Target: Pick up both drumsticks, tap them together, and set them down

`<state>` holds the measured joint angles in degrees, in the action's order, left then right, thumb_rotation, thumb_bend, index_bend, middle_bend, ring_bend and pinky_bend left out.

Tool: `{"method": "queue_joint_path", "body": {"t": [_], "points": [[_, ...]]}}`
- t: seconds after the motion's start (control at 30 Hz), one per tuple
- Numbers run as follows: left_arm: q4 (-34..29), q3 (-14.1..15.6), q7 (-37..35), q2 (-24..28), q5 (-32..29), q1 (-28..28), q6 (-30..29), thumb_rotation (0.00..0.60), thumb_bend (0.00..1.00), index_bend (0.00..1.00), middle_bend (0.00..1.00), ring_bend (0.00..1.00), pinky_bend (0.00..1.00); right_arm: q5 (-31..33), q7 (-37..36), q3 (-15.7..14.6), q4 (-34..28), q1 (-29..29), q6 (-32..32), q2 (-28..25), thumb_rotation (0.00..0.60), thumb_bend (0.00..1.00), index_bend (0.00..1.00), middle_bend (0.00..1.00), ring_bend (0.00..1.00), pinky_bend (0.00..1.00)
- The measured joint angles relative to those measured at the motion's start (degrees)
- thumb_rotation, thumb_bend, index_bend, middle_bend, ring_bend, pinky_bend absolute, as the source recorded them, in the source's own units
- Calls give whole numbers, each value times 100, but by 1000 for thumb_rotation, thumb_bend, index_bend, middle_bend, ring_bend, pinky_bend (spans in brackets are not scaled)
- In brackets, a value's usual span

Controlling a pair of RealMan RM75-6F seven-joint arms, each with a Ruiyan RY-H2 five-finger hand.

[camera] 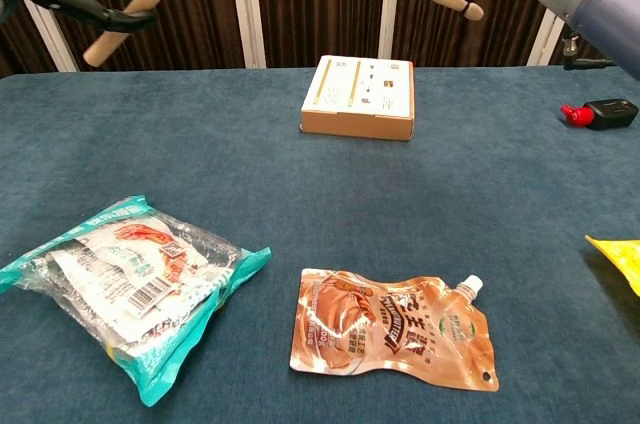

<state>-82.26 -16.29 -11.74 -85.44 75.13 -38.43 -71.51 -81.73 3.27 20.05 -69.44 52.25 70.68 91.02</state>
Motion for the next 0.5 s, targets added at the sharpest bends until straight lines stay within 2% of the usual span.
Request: {"method": "queue_joint_path", "body": {"t": [0.27,0.5], "points": [[-37,-168,-93,-337,-213,-184,232,600,407,662,631,103,0,264,676,159,-576,117,-161,-93,600,414,702,676,385,0],[-226,-314,152,-418,-351,-293,294,600,403,662,632,102,0,466,1149,193,-914,208,-320,-121,600,414,702,676,386,0]]}}
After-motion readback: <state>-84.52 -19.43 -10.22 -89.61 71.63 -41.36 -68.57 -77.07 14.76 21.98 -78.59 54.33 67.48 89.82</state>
